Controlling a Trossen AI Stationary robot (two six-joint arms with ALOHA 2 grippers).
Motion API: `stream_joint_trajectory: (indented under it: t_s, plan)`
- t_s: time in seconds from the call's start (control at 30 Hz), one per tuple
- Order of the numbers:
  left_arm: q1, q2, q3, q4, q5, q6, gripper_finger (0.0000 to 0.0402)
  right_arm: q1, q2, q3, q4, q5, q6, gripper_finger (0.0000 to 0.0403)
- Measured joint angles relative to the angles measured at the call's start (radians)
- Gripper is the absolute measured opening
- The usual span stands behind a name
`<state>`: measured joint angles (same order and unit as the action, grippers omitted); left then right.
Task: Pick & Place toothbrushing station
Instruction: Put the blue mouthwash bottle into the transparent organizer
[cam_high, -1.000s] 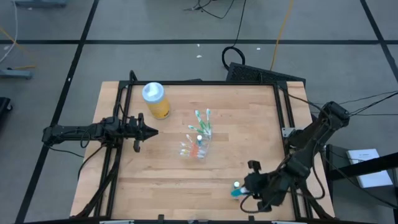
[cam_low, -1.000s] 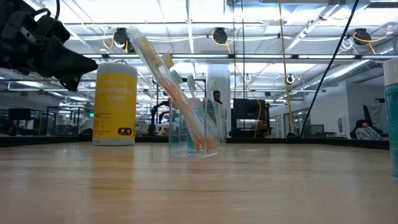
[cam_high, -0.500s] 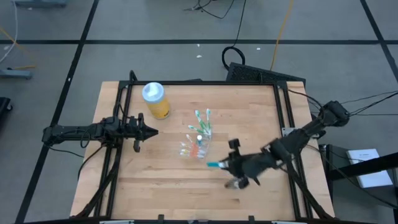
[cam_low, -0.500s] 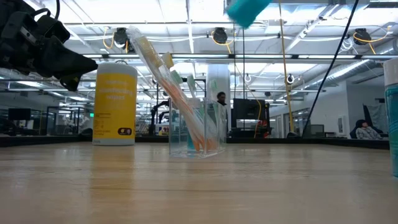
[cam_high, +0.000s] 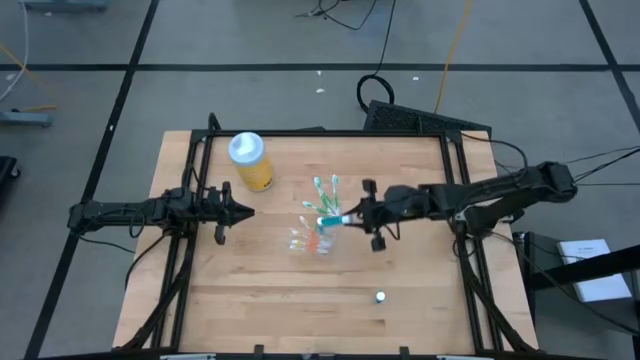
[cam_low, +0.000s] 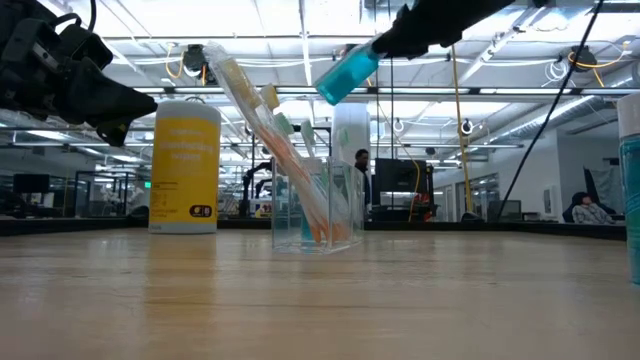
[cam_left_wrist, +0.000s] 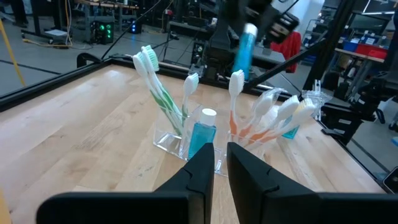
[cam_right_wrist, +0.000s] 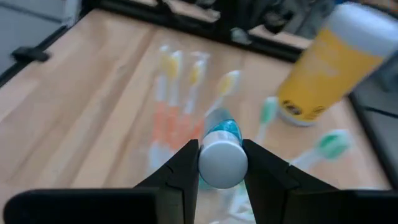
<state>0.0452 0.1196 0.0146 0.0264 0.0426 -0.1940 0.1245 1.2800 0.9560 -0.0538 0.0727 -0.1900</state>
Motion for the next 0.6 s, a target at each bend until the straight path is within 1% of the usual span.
stream_joint_trajectory:
  t_s: [0.13,0.23,0.37,0.6]
  plan:
    - [0.000,0.000,0.000,0.000,0.000,0.000,0.0049,-0.062,-0.029,-0.011,0.027,0.002,-0.023,0.0096]
    - [0.000,0.000,0.000,0.000,0.000,0.000,0.0049,-0.098,-0.025,0.029,-0.053,0.004,-0.062,0.0096]
    - [0.000,0.000,0.000,0.000,0.001,0.000,0.0049,-0.141,0.049,0.184,-0.277,0.003,-0.060,0.0096]
    - [0.000,0.000,0.000,0.000,-0.001,0.000,0.0049,-0.151,0.274,0.488,-0.659,0.002,-0.065,0.0096]
